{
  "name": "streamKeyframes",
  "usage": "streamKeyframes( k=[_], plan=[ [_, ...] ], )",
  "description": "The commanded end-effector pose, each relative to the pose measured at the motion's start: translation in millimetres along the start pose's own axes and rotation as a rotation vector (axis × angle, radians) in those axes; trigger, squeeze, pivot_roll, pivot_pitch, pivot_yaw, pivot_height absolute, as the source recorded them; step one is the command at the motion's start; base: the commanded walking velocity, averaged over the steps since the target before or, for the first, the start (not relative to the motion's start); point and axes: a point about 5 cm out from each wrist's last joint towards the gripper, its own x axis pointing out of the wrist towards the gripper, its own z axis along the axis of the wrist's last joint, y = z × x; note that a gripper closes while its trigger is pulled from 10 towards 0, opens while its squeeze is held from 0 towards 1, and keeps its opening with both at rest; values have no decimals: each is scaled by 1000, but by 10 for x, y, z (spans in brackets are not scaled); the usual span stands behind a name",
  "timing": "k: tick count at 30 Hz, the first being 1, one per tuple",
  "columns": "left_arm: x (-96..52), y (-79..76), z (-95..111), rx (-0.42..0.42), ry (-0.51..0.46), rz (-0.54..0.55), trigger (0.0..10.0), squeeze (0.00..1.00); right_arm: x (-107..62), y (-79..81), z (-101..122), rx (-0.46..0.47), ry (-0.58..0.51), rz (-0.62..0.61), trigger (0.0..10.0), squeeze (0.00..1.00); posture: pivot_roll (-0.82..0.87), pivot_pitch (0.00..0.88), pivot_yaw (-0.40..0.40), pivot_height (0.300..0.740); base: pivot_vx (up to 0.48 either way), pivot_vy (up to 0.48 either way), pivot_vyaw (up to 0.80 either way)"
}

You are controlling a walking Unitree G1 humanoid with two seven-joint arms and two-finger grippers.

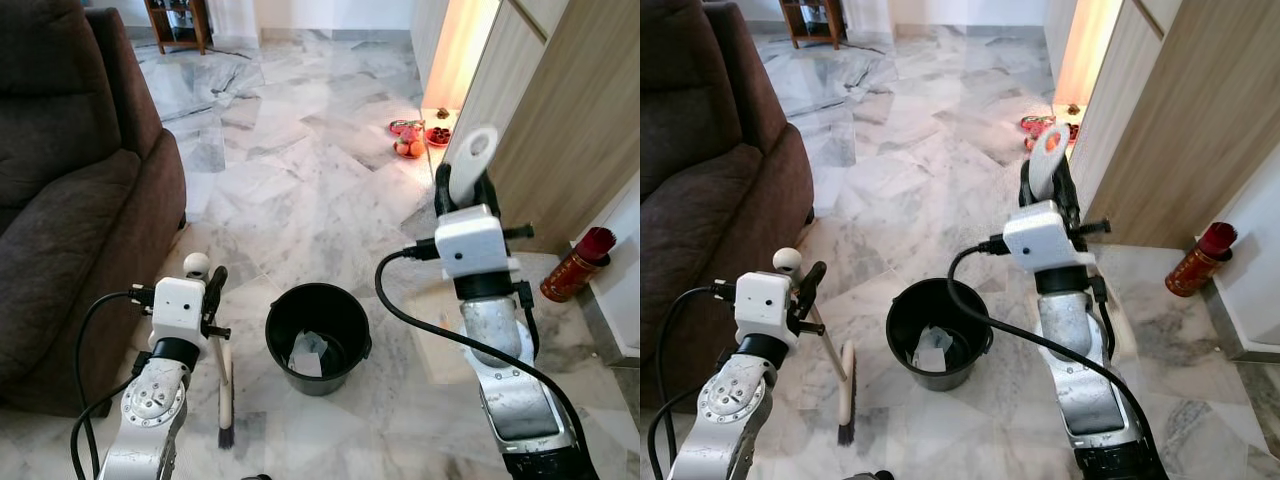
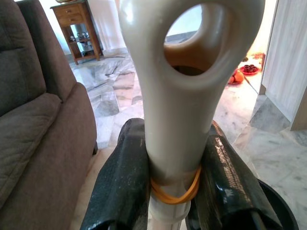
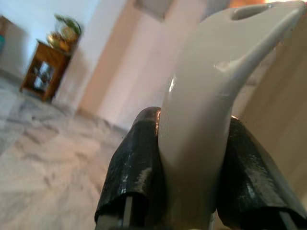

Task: Sweep floor

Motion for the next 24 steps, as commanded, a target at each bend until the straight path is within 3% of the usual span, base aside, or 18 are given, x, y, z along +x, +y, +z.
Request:
streamKeyframes(
  k=[1, 5, 12, 24],
  plan=[
    [-13, 31, 57, 30, -35, -3, 10000, 0, -4, -55, -10, 34, -7, -41, 10000, 0, 114, 127, 5, 740, 0, 0, 0],
    [-42, 26, 45, 27, -29, -3, 10000, 0, -70, -76, -203, 37, 60, -59, 10000, 0, 116, 135, 4, 740, 0, 0, 0],
    [-61, 17, 47, 21, -26, -10, 10000, 0, -173, 12, -380, 164, 142, -47, 10000, 0, 118, 145, 4, 740, 0, 0, 0],
    [-89, -10, 45, 4, -20, -30, 10000, 0, -234, 62, -528, 180, 173, -16, 10000, 0, 118, 151, 3, 740, 0, 0, 0]
  ],
)
